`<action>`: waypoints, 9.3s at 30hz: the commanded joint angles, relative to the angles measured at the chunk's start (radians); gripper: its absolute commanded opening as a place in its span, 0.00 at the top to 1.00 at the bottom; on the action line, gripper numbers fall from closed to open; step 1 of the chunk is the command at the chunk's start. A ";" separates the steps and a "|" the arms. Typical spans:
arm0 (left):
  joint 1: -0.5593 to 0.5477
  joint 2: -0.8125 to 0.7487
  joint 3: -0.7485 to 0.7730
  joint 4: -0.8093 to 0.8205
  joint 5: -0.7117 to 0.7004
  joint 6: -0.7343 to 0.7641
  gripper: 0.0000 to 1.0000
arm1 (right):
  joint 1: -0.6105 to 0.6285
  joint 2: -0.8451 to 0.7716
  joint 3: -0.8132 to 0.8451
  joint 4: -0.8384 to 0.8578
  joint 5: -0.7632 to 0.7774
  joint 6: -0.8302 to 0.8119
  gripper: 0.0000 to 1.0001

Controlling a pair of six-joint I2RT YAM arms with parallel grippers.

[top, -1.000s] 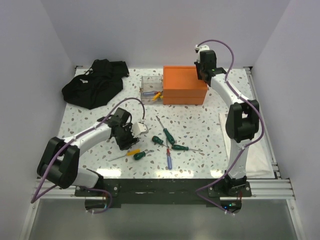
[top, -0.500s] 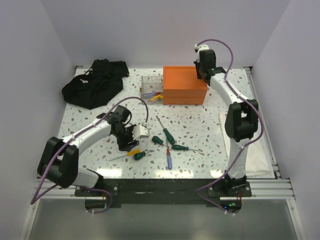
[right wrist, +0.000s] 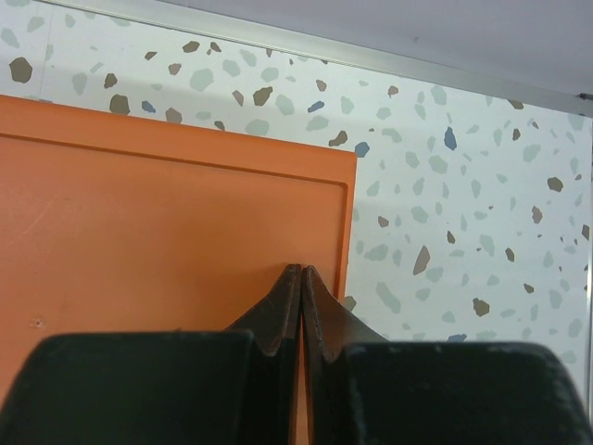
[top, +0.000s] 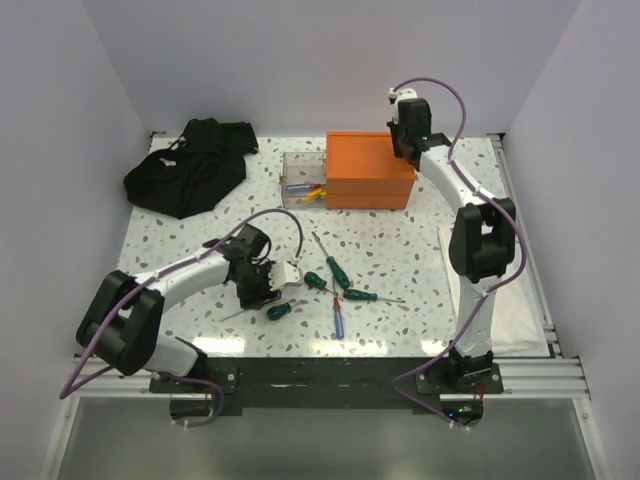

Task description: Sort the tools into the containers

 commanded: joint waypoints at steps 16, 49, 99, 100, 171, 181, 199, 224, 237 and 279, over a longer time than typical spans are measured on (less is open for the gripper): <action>0.257 0.098 0.463 0.159 0.243 -0.123 1.00 | 0.005 0.117 -0.018 -0.176 -0.033 0.007 0.98; 0.216 0.746 1.033 0.508 0.224 -0.673 0.65 | 0.011 0.140 -0.010 -0.164 -0.023 -0.011 0.98; -0.074 0.767 0.985 -0.392 0.598 0.981 0.44 | 0.019 0.148 0.028 -0.179 -0.030 -0.042 0.98; -0.076 0.772 0.982 -0.392 0.599 0.985 0.45 | 0.020 0.149 0.031 -0.179 -0.030 -0.040 0.98; 0.269 0.782 0.899 1.020 0.221 -1.095 1.00 | 0.046 0.132 -0.042 -0.138 0.022 -0.088 0.98; 0.259 0.799 0.954 0.826 0.199 -0.994 0.64 | 0.051 0.139 -0.035 -0.136 0.017 -0.085 0.98; 0.269 0.486 0.884 0.993 0.248 -1.037 0.46 | 0.052 -0.235 -0.106 -0.046 -0.068 -0.186 0.44; 0.292 0.338 0.709 0.781 -0.017 -0.839 0.47 | 0.431 -0.492 -0.811 -0.467 -0.722 -0.922 0.35; 0.297 0.227 0.579 0.764 -0.056 -0.822 0.47 | 0.505 -0.447 -0.731 -0.531 -0.556 -0.772 1.00; 0.329 0.184 0.453 0.738 0.009 -0.802 0.47 | 0.634 -0.886 -1.182 -0.518 -0.604 -1.356 0.29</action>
